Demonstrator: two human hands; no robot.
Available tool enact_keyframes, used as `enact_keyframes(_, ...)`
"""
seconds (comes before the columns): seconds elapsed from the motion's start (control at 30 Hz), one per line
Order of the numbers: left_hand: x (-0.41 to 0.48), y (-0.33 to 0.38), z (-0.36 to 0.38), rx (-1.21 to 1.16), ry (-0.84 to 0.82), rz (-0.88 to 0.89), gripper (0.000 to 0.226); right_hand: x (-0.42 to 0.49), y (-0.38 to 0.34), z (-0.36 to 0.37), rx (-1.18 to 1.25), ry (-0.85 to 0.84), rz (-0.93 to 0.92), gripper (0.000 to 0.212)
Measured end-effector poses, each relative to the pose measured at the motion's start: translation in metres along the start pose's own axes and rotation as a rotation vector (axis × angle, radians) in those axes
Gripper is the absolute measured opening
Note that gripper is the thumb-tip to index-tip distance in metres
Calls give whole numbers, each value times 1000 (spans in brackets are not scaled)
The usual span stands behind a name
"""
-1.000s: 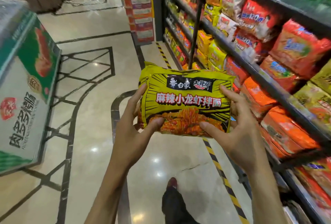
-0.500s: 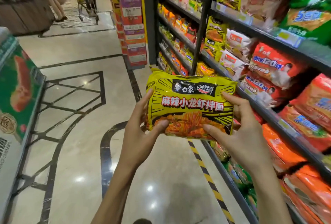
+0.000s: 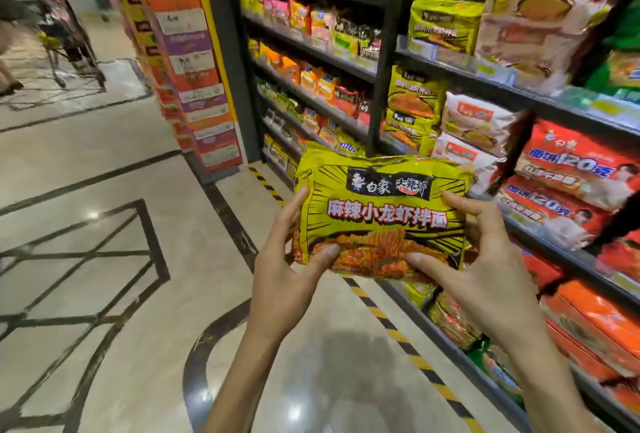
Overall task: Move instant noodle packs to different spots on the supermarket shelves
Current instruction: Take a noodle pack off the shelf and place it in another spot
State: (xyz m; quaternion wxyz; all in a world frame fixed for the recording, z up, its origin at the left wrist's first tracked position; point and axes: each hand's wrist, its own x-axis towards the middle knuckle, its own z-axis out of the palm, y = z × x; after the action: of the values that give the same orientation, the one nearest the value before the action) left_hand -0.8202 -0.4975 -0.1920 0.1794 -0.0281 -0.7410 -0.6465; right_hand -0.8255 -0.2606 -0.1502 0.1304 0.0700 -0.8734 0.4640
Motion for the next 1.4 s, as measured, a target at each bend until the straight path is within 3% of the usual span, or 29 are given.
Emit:
enact_keyframes(0.47, 202, -37, 16, -36, -275, 162, 77, 133, 1, 50, -72, 290, 32, 77)
enact_keyframes(0.93, 425, -36, 78, -69, -313, 395, 77, 343, 29, 49, -86, 497, -172, 77)
enact_keyframes(1.2, 532, -22, 119, -171, -361, 527, 79, 437, 25, 32, -226, 654, -304, 77)
enact_keyframes(1.4, 600, -28, 159, -198, -400, 642, 81, 487, 44, 26, -326, 767, -299, 79)
